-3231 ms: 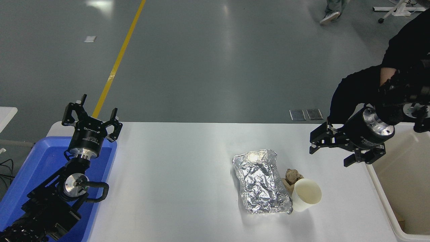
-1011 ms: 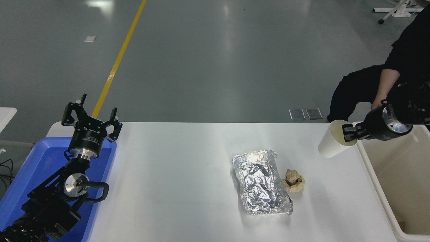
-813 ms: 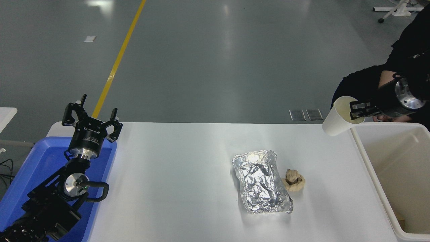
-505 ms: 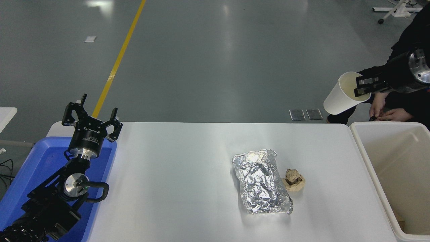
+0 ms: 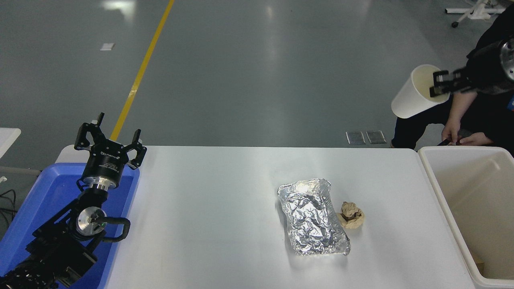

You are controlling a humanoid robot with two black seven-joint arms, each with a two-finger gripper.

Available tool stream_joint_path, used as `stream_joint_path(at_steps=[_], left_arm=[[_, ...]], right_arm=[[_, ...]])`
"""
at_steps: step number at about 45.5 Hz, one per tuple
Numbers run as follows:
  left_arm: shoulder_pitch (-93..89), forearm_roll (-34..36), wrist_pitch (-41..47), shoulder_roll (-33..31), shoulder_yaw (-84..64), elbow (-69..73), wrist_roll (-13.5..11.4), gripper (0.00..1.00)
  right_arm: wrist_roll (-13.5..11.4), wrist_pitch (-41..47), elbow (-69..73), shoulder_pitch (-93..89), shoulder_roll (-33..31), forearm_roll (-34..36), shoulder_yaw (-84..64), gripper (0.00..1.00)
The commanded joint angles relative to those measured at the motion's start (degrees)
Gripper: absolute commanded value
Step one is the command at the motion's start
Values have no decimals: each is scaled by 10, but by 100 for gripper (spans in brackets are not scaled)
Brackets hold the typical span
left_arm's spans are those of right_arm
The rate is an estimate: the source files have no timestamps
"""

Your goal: Pick up paper cup place in dustbin

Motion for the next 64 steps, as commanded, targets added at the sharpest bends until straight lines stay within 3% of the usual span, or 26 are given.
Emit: stream_joint_path(at_steps=[1, 7, 11, 18, 33, 46, 64], left_arm=[[0, 0, 0, 0, 0, 0, 1, 98], [0, 0, 0, 0, 0, 0, 0, 98], [0, 0, 0, 0, 0, 0, 0, 98], [0, 0, 0, 0, 0, 0, 0, 98], [0, 0, 0, 0, 0, 0, 0, 98], [-1, 0, 0, 0, 0, 0, 0, 98], [0, 0, 0, 0, 0, 0, 0, 98]], right_arm=[[-4, 2, -191, -144, -76, 91, 18, 0], [-30, -1, -267, -228, -107, 134, 81, 0], [-79, -2, -306, -271, -129, 156, 129, 0], [-186, -13, -370, -351, -165, 207, 217, 0], [-295, -113, -430, -536, -163, 226, 428, 0], [-329, -201, -434, -667, -141, 229, 613, 0], [-328, -239, -441, -769, -52, 237, 695, 0]])
